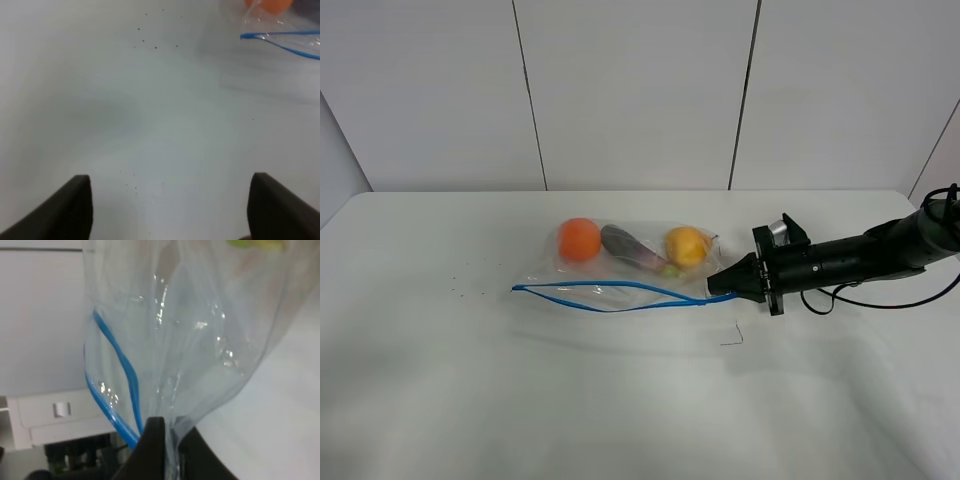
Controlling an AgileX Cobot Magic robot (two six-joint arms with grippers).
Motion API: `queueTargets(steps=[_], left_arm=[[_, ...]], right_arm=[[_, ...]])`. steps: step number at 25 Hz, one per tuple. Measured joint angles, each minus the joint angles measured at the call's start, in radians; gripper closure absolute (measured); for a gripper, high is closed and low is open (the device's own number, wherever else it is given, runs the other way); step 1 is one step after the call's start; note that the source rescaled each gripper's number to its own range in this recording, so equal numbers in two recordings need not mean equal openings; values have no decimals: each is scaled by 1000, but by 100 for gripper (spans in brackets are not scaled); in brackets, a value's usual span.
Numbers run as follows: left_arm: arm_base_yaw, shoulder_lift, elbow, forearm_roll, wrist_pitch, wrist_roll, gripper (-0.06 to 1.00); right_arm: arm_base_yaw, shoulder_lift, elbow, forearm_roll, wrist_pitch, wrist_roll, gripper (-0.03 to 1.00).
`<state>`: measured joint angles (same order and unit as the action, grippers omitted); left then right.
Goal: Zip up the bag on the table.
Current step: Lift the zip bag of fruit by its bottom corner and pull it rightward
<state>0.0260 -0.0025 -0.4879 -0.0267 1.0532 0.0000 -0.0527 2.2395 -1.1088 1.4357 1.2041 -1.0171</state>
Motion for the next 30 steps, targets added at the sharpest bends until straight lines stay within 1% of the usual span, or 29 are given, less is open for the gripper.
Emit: queueTargets(steps=[7,13,19,25,30], left_arm=[[0,0,0,0,0,0,-2],[0,0,0,0,0,0,-2],[0,0,0,0,0,0,-2],[0,0,0,0,0,0,-2],[0,0,0,0,0,0,-2]], right_arm=[[8,0,0,10,0,82,97],[20,0,-1,62,0,127,97],[23,-14,-2,83,0,214,97],[56,-59,-2,110,0,289,97],[86,-75,-2,126,0,301,97]])
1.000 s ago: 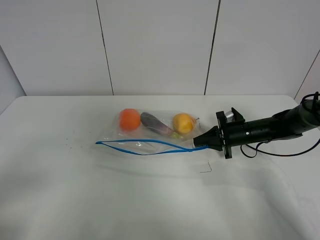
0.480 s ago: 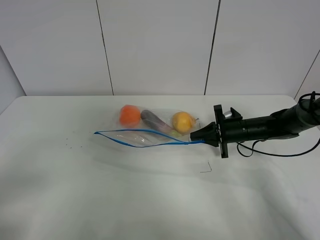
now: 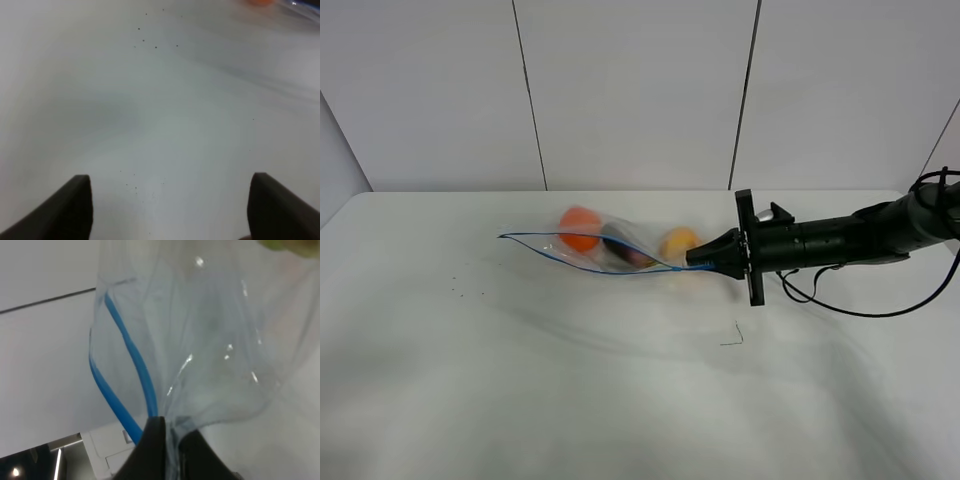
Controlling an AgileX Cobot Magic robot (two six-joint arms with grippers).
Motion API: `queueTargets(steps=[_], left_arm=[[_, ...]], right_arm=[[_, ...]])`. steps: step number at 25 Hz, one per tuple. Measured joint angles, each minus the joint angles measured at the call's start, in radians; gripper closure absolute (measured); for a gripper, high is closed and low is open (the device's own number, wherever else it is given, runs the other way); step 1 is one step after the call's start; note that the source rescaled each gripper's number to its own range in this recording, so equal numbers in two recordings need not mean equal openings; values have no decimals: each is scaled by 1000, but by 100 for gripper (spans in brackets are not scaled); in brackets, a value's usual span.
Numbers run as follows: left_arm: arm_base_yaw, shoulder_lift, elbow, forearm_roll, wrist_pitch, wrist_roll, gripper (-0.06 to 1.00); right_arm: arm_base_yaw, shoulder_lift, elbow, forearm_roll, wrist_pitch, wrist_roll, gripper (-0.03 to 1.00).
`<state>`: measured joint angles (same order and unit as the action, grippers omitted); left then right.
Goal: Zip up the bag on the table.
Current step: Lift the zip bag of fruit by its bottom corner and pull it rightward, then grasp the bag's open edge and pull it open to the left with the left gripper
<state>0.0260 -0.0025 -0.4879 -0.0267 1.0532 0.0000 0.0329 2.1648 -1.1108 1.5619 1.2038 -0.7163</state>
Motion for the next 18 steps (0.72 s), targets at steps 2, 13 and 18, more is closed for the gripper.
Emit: queueTargets(steps=[2,13,18], left_arm=[[0,0,0,0,0,0,-2],[0,0,0,0,0,0,-2],[0,0,0,0,0,0,-2]], right_arm=[[4,-1,0,9,0,0,97],[4,-1,0,16,0,0,97],[4,-1,0,19,1,-1,97]])
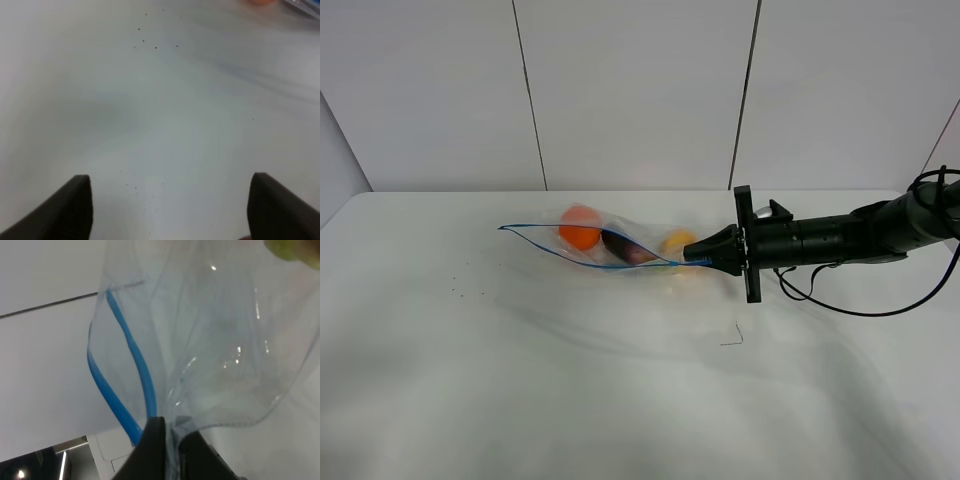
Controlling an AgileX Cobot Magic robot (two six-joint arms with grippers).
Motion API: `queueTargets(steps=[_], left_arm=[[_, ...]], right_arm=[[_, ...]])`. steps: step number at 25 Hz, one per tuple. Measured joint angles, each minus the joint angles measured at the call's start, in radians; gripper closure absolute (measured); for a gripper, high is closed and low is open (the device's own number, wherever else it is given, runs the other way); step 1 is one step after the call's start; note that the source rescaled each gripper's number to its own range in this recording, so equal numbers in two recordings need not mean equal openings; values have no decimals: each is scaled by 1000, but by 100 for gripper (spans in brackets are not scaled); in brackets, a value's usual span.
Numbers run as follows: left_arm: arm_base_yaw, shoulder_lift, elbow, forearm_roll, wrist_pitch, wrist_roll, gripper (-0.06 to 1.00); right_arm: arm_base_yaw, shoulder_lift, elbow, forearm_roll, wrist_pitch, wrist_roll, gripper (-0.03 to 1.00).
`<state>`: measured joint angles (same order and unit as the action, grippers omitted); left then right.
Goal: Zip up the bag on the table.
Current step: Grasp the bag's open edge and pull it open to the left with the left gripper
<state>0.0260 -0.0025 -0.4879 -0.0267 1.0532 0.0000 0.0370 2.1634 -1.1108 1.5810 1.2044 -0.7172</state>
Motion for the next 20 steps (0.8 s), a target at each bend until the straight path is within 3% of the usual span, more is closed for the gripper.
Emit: queueTargets(steps=[12,20], left_arm=[[0,14,-21,6,-9,0,-2],[0,354,-239,8,-134,0,-2]], right_arm=[[0,0,0,1,0,-1,97],[0,0,0,3,0,-1,97]])
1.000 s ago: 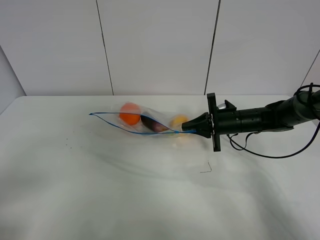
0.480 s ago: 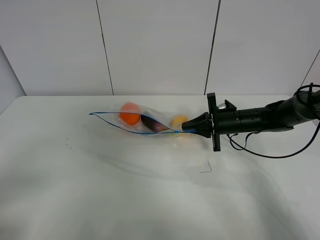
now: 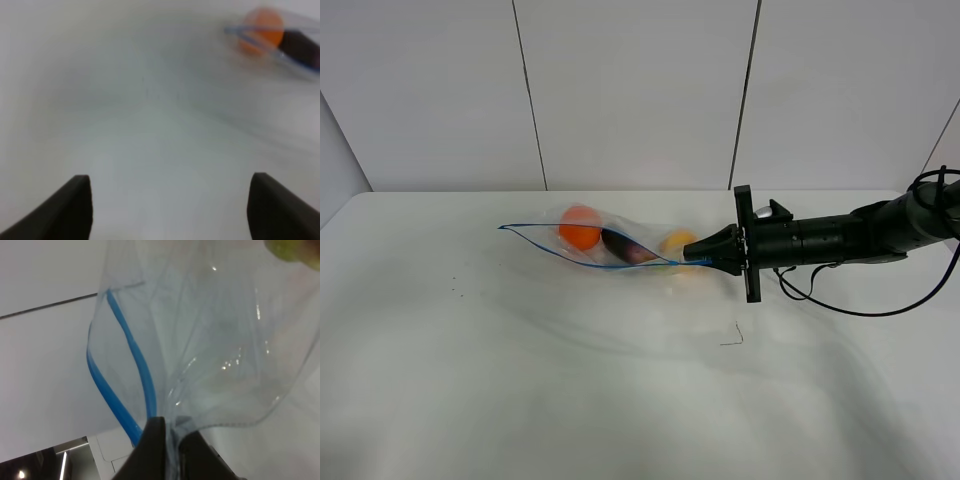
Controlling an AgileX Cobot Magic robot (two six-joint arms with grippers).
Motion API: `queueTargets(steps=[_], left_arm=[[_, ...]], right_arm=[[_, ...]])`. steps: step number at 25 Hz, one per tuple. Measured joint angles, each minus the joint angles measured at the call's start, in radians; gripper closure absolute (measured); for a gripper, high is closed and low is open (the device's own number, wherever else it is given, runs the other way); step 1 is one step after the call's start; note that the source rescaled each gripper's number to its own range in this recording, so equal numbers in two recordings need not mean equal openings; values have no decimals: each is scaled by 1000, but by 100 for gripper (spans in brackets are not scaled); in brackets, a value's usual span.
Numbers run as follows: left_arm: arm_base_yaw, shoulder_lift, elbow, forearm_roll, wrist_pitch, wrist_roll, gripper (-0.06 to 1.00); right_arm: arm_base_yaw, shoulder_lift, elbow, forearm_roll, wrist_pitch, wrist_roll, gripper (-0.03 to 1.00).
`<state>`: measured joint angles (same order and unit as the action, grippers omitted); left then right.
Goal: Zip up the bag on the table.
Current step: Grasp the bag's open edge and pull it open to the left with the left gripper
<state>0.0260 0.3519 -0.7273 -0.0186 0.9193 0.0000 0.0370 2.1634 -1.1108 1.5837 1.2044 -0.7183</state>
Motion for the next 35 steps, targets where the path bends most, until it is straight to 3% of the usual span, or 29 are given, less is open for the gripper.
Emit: queueTargets(steps=[4,7,13,17,21,25,29,35], left_arm=[[0,178,-50,19,-150,119,-2],[0,282,-52,28,-331,306,-2],[0,459,-52,29,-757,802,-2],[0,583,-52,29,-1074,1014,-2],[0,717,-52,82,-1352,1085,-2],[-7,825,-52,200,-1510,1084,-2],[-88,909,-52,274,-1539,1080,-2],[-307,1010,-52,292,-1545,1080,-2]], right_arm=[[0,0,0,0,0,-1,97],[0,0,0,0,0,-1,97],[0,0,0,0,0,-1,97],[0,0,0,0,0,-1,97],[0,0,0,0,0,-1,97],[0,0,0,0,0,-1,97],[0,0,0,0,0,-1,97],[0,0,0,0,0,-1,97]])
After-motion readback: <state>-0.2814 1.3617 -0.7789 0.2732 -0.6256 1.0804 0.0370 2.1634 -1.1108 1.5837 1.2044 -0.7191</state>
